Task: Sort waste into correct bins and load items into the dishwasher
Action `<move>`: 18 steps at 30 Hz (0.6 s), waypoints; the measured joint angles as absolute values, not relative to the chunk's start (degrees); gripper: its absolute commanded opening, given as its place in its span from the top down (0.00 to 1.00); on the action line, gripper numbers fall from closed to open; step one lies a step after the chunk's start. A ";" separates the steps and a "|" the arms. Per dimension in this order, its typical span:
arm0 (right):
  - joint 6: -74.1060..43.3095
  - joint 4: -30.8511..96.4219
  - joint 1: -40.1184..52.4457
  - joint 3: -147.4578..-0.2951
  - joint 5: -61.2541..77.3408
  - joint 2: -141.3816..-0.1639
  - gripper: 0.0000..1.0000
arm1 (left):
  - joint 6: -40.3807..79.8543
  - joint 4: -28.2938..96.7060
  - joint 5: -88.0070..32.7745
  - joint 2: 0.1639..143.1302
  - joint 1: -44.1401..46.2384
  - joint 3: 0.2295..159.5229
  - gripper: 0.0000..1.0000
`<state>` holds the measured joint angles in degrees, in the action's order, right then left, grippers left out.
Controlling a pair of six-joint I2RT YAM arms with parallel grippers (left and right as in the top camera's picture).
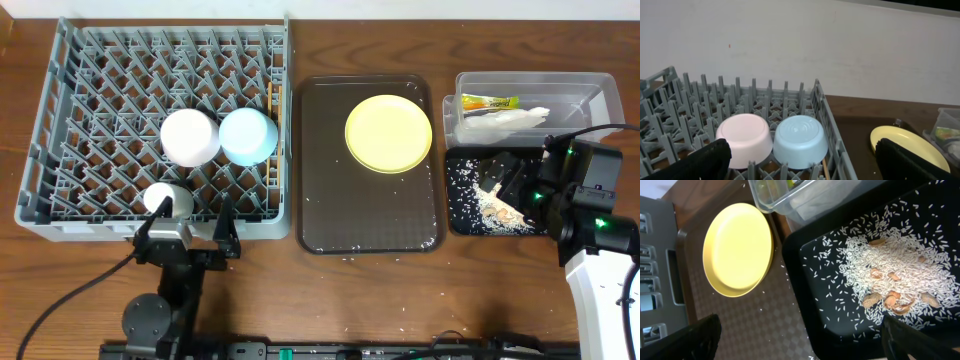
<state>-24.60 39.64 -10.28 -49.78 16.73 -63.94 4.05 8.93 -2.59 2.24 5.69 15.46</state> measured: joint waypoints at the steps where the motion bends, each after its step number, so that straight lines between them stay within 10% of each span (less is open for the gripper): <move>1: -24.60 39.64 -10.28 -49.78 16.73 -63.94 0.01 | 4.05 8.73 -2.59 1.45 5.50 14.74 0.07; 18: -24.60 39.64 -10.28 -49.78 16.73 -63.94 0.01 | 4.03 -4.71 -2.59 0.60 4.86 0.45 0.06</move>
